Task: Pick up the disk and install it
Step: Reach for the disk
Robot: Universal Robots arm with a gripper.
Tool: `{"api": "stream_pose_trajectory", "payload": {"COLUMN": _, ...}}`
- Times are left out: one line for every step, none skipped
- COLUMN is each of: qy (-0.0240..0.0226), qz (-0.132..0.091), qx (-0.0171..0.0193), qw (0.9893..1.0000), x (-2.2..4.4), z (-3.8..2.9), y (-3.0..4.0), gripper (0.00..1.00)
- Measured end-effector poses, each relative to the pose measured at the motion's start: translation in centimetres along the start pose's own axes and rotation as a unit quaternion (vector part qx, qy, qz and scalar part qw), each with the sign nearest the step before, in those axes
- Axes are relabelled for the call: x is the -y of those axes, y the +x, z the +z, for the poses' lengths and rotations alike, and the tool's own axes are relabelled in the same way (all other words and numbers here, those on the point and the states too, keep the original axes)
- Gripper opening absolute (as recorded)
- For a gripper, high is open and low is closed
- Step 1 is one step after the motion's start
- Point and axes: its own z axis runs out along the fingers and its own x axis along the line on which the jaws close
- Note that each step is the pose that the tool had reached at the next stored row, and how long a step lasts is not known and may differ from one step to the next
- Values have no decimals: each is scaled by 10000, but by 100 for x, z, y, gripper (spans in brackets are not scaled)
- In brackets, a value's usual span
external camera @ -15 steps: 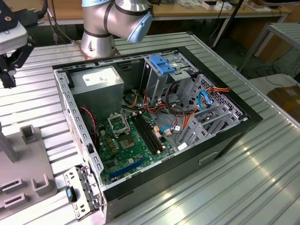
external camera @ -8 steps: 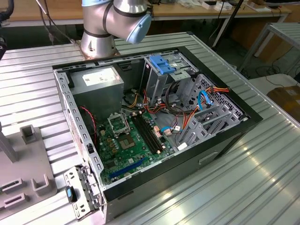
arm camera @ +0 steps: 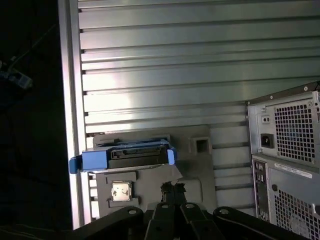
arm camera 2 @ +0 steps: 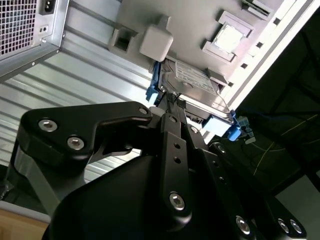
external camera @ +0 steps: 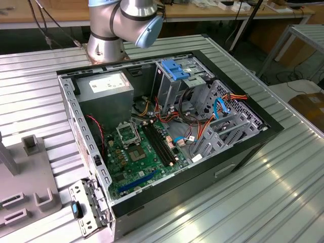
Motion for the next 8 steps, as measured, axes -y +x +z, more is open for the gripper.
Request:
{"api": "stream_pose_trajectory", "payload": {"qy": 0, "qz": 0, "qx": 0, "qw": 10000, "x": 5, "z": -1, "y": 62, "gripper": 11}}
{"api": "stream_pose_trajectory", "payload": {"qy": 0, "qz": -1, "qx": 0, "qw": 10000, "x": 8, "z": -2, "y": 108, "gripper": 11}}
{"api": "stream_pose_trajectory", "payload": {"qy": 0, "qz": -1, "qx": 0, "qw": 10000, "x": 10, "z": -3, "y": 143, "gripper": 11}}
{"api": "stream_pose_trajectory", "payload": {"qy": 0, "qz": -1, "qx": 0, "qw": 10000, "x": 14, "z": -3, "y": 192, "gripper": 11}}
{"api": "stream_pose_trajectory", "payload": {"qy": 2, "qz": 0, "qx": -1, "qw": 10000, "x": 17, "z": -2, "y": 234, "gripper": 11}}
{"api": "stream_pose_trajectory", "payload": {"qy": 2, "qz": 0, "qx": 0, "qw": 10000, "x": 18, "z": 0, "y": 255, "gripper": 11}}
{"api": "stream_pose_trajectory", "payload": {"qy": 2, "qz": 0, "qx": 0, "qw": 10000, "x": 20, "z": 3, "y": 273, "gripper": 11}}
{"api": "stream_pose_trajectory", "payload": {"qy": 9, "qz": 0, "qx": 0, "qw": 10000, "x": 21, "z": 9, "y": 322, "gripper": 11}}
